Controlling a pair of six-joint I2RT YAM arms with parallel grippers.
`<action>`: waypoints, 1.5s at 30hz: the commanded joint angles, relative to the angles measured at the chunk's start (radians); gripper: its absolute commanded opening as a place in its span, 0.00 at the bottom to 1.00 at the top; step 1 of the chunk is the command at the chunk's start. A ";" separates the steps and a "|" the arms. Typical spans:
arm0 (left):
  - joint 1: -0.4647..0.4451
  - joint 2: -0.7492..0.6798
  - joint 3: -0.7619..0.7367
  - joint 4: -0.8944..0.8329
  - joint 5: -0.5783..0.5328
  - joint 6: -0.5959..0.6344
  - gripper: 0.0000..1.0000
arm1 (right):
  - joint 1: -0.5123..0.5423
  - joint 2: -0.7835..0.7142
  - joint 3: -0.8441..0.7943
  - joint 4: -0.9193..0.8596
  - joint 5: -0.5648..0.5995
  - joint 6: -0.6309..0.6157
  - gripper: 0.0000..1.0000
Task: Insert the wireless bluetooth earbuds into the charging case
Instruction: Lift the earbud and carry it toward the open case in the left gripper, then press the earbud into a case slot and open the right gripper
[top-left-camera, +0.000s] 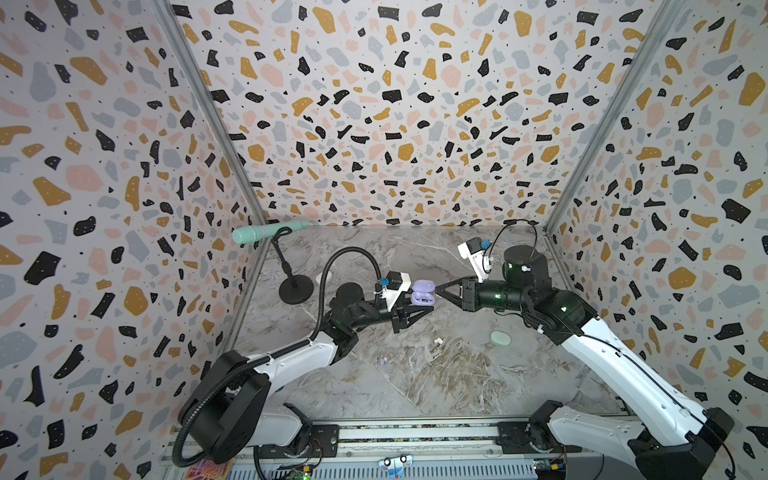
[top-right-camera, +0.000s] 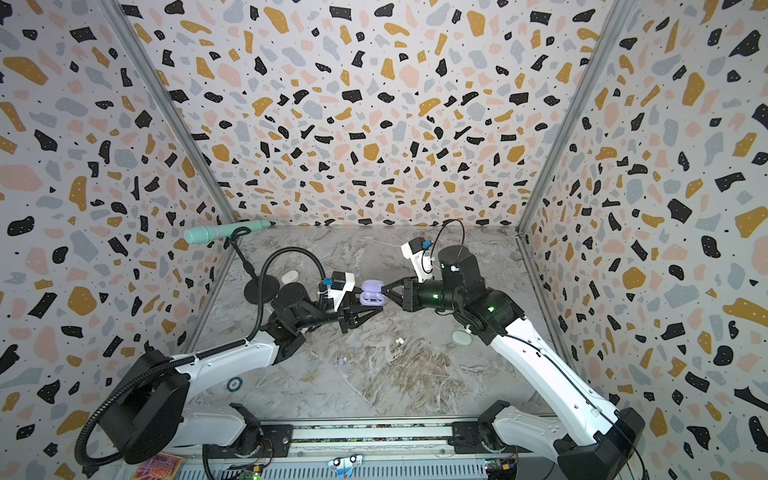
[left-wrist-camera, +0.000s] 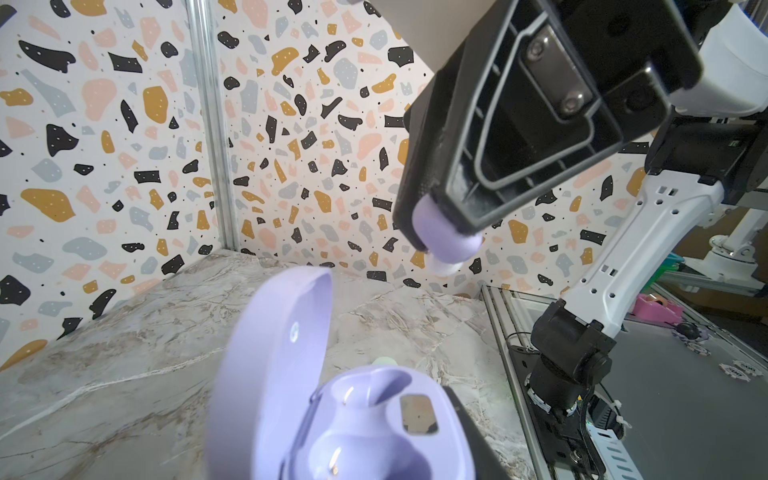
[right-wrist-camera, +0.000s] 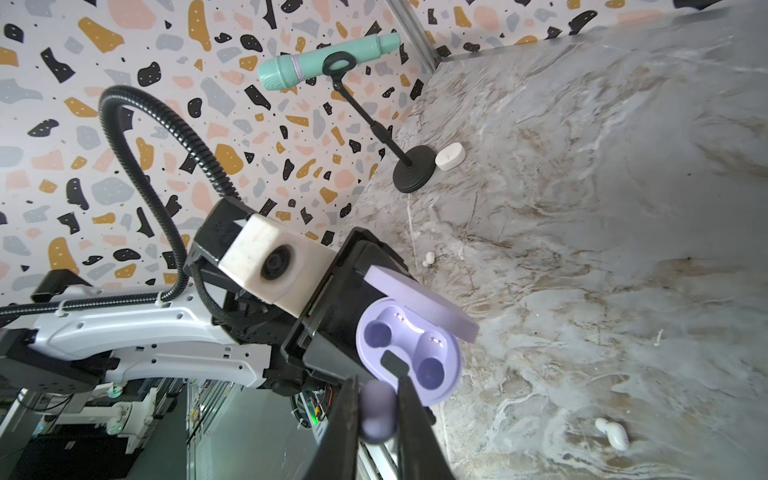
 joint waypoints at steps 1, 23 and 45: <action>-0.013 -0.012 -0.001 0.090 0.013 0.023 0.28 | 0.004 -0.011 -0.009 0.033 -0.064 -0.008 0.17; -0.033 -0.070 -0.003 0.108 0.030 0.039 0.28 | 0.034 0.043 -0.014 0.026 -0.043 -0.002 0.17; -0.034 -0.091 -0.008 0.103 0.028 0.046 0.28 | 0.044 0.039 0.046 -0.030 0.038 -0.016 0.48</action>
